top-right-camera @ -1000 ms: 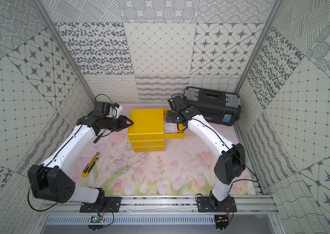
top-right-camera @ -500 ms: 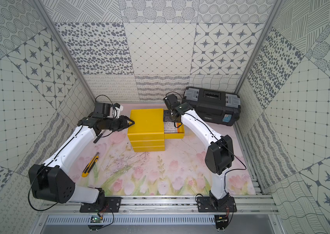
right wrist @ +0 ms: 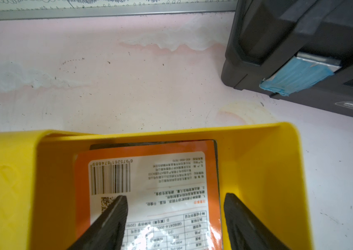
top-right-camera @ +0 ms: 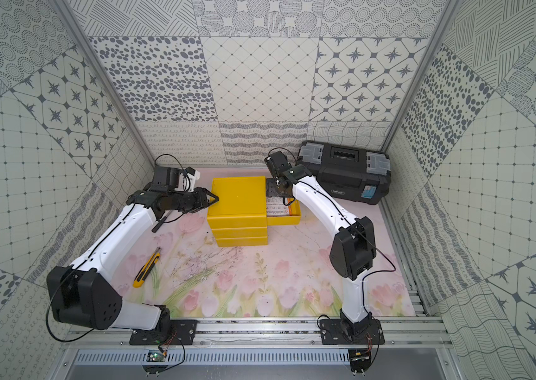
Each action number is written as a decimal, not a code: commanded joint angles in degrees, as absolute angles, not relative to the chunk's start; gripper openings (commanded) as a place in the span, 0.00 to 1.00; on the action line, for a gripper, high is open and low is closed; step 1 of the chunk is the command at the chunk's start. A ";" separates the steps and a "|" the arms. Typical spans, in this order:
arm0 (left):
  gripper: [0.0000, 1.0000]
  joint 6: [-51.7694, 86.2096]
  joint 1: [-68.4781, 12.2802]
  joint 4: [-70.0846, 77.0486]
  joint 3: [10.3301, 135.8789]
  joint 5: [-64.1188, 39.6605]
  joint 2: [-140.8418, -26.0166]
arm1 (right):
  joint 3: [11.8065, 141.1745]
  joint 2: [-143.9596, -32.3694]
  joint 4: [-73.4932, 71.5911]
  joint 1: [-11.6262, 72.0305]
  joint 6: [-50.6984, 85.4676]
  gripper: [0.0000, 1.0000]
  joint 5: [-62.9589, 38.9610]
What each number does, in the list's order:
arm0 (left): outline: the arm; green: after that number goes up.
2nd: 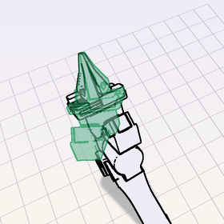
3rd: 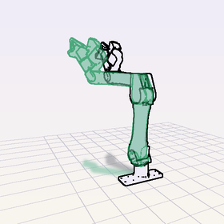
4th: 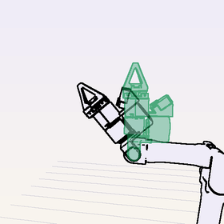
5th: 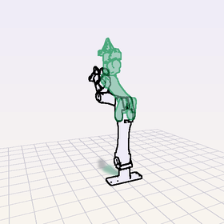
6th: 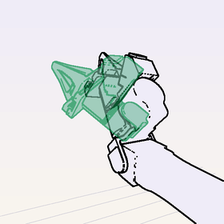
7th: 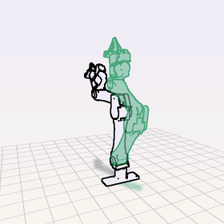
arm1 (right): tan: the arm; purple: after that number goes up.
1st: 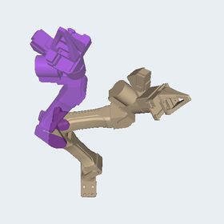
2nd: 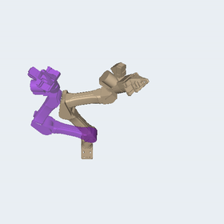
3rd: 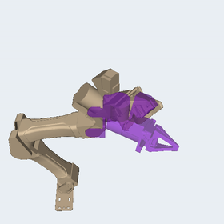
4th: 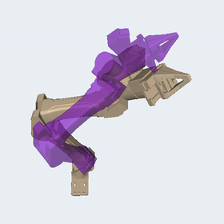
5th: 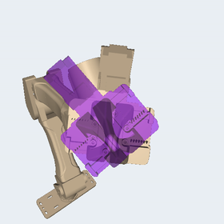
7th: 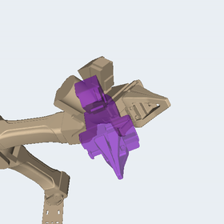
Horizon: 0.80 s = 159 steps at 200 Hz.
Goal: Take the seed bags out of the drawer
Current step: Open the drawer in the storage box.
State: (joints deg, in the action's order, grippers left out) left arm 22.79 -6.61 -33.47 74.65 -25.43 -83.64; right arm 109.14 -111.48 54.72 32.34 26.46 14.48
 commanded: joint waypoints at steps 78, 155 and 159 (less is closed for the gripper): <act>0.43 21.41 -6.59 -40.25 73.43 -23.02 -85.11 | 113.67 -113.25 59.79 30.26 21.18 0.76 21.97; 0.43 21.27 -6.59 -40.41 73.56 -22.97 -85.34 | 113.81 -112.58 59.47 29.77 20.71 0.75 19.73; 0.43 21.20 -6.59 -40.39 73.56 -22.89 -85.35 | 113.83 -112.43 59.30 29.90 20.86 0.74 19.21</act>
State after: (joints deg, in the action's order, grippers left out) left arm 22.79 -6.61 -32.29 74.37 -25.50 -83.88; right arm 112.73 -112.27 59.51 29.87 21.12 20.71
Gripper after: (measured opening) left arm 0.430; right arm 0.747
